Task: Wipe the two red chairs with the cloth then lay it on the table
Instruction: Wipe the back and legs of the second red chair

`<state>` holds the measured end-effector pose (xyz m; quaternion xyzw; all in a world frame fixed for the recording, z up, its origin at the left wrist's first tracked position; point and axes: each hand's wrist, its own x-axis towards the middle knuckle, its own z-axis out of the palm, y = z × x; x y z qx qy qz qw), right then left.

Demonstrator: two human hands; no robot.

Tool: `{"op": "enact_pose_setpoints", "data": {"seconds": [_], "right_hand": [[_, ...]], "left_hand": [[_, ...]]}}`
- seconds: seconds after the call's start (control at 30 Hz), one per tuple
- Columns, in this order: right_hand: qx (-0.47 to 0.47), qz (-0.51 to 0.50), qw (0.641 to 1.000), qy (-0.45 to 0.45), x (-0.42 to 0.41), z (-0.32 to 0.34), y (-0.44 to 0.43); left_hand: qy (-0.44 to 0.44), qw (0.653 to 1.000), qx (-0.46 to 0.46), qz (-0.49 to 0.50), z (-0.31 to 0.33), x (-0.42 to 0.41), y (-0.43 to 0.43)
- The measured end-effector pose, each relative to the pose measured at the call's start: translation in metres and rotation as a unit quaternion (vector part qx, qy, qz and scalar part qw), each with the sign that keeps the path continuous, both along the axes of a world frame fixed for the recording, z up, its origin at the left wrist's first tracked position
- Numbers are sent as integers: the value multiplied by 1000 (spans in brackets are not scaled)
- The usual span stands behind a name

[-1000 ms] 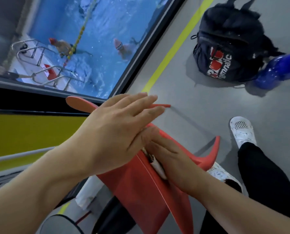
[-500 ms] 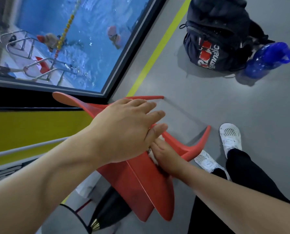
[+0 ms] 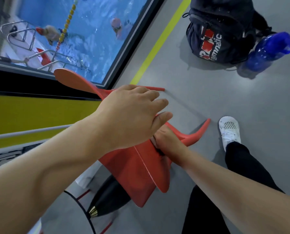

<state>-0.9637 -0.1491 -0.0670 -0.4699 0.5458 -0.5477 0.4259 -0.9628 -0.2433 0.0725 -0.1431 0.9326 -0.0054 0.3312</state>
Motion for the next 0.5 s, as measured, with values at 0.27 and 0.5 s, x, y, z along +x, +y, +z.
{"op": "enact_pose_setpoints", "data": {"seconds": [0.27, 0.5], "right_hand": [[124, -51, 951, -279, 6, 40, 36], [43, -78, 911, -402, 27, 52, 71]], "left_hand": [[102, 994, 1, -39, 5, 16, 30], [159, 983, 42, -86, -2, 26, 57]]}}
